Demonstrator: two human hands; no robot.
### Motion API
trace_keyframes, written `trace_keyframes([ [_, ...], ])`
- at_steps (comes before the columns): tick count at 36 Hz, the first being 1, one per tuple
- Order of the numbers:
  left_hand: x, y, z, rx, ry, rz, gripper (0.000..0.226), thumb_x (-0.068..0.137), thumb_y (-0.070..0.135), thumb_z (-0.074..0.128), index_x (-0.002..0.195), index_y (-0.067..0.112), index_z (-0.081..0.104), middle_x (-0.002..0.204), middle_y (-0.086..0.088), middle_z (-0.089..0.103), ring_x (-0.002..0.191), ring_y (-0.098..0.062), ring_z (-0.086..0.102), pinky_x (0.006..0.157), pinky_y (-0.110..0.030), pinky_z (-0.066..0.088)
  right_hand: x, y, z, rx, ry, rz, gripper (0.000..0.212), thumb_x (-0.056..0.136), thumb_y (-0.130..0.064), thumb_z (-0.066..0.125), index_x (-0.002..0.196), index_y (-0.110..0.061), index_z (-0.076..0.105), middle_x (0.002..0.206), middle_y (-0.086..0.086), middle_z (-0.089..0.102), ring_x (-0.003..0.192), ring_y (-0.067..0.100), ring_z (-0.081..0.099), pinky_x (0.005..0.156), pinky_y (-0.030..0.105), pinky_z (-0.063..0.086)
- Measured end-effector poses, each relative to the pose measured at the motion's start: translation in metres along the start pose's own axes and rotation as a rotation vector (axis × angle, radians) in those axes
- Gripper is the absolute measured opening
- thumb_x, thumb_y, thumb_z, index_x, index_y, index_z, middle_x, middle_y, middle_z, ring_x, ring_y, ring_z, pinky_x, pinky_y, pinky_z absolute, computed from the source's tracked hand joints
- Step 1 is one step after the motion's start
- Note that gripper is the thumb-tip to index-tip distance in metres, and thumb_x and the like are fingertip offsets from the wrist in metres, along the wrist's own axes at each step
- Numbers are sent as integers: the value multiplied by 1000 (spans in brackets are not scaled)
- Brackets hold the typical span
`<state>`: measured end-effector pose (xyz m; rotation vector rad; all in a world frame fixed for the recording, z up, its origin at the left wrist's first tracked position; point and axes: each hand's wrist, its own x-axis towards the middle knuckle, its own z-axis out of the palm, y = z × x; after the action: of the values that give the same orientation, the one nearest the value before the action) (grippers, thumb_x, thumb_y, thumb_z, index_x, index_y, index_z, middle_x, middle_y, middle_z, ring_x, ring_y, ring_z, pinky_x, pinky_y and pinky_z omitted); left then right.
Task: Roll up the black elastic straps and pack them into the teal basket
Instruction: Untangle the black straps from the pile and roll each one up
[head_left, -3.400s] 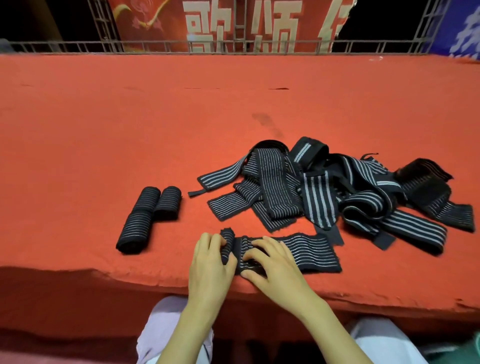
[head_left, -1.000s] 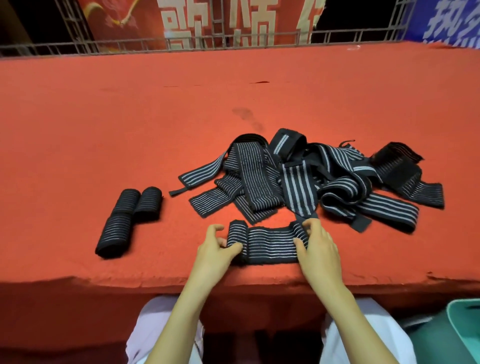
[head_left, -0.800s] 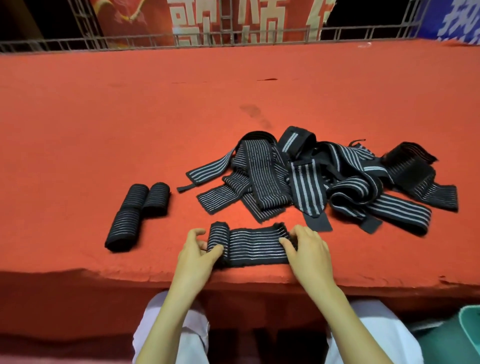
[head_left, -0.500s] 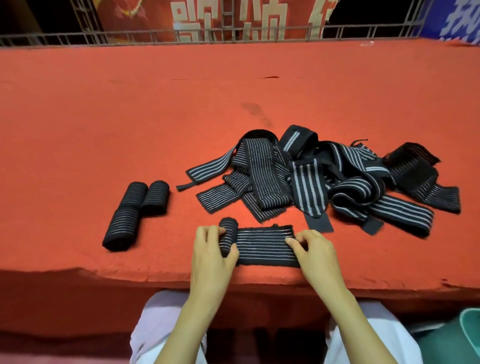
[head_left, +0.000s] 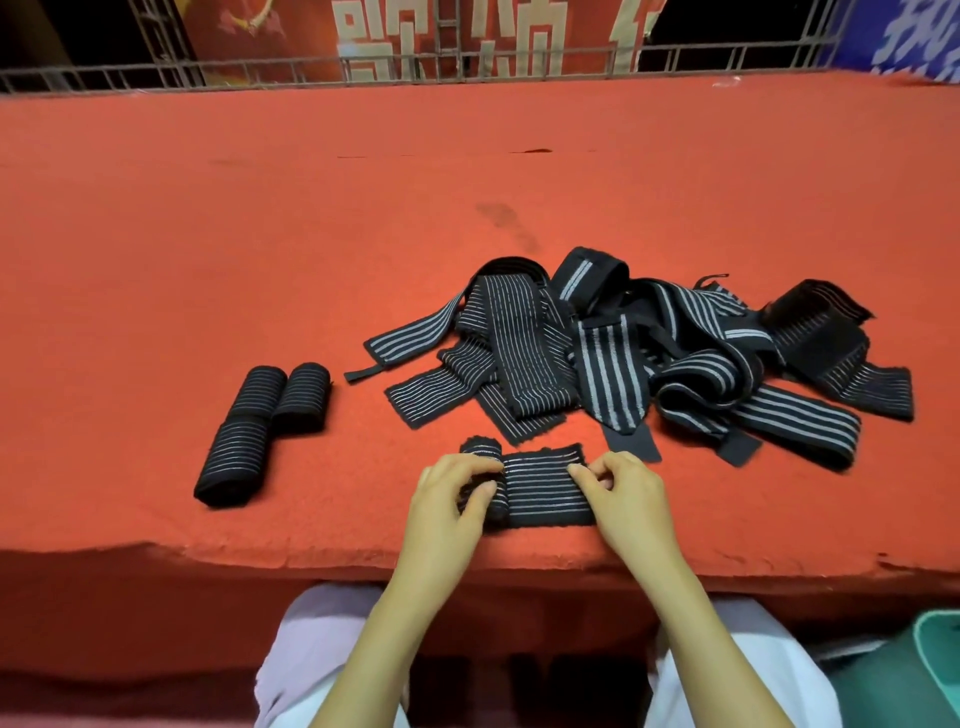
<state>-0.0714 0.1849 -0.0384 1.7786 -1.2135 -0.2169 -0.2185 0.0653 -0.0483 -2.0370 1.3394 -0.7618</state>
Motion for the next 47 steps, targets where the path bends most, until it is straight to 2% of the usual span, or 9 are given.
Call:
trace_keyframes([
  [3,-1,2,-2,-116,47,-122,25,81,7,70,100,23,66,99,10,56,81,2,51,70,-6,37,1,0,-1,0,-3,11,31,88,-25,65,61,-19,51,73,-2,52,70,18,50,64,31,27],
  [6,1,1,-1,-103,57,-281,36,77,20,77,104,27,55,98,8,48,79,-1,49,68,-8,38,1,0,-1,15,-3,17,33,88,-25,66,59,-21,49,73,-2,53,69,17,50,64,30,28],
  [10,4,1,4,-23,19,-348,36,76,33,75,101,28,49,97,3,57,79,-9,53,78,-29,46,1,-1,-2,48,1,21,29,86,-25,68,61,-18,55,71,-3,54,65,11,48,63,27,25],
  [12,4,5,8,35,21,-330,35,78,34,72,101,27,47,100,3,56,85,-15,56,83,-36,46,1,0,-3,63,-4,20,27,86,-25,69,63,-16,57,73,0,56,65,11,49,63,26,26],
  [23,6,26,35,280,67,-78,35,77,19,67,107,12,50,106,-2,45,103,-23,47,86,-33,40,1,2,-10,107,-44,30,26,89,-23,64,65,-12,61,72,1,64,72,15,54,63,24,26],
  [34,3,12,16,347,183,-58,32,70,10,70,99,13,57,102,-3,49,98,-25,49,74,-37,46,1,-19,11,70,-163,-42,24,89,-28,64,66,-23,58,83,0,67,87,23,58,76,32,38],
  [40,3,-8,8,369,169,44,35,73,19,77,104,14,62,106,-1,52,96,-16,43,81,-27,43,5,-35,26,51,-230,-55,22,90,-30,62,69,-24,61,90,0,71,94,23,60,84,33,42],
  [44,6,-4,3,158,110,37,37,87,48,49,100,20,70,103,10,57,97,-9,47,89,-14,34,8,-33,20,171,-286,-7,21,89,-27,64,70,-20,66,77,-4,69,80,11,60,68,26,37],
  [47,7,1,-1,63,35,43,26,91,32,49,103,23,70,103,18,63,97,0,50,87,-4,31,9,-31,17,226,-301,24,25,88,-27,66,71,-11,70,75,0,71,75,12,60,73,32,43],
])
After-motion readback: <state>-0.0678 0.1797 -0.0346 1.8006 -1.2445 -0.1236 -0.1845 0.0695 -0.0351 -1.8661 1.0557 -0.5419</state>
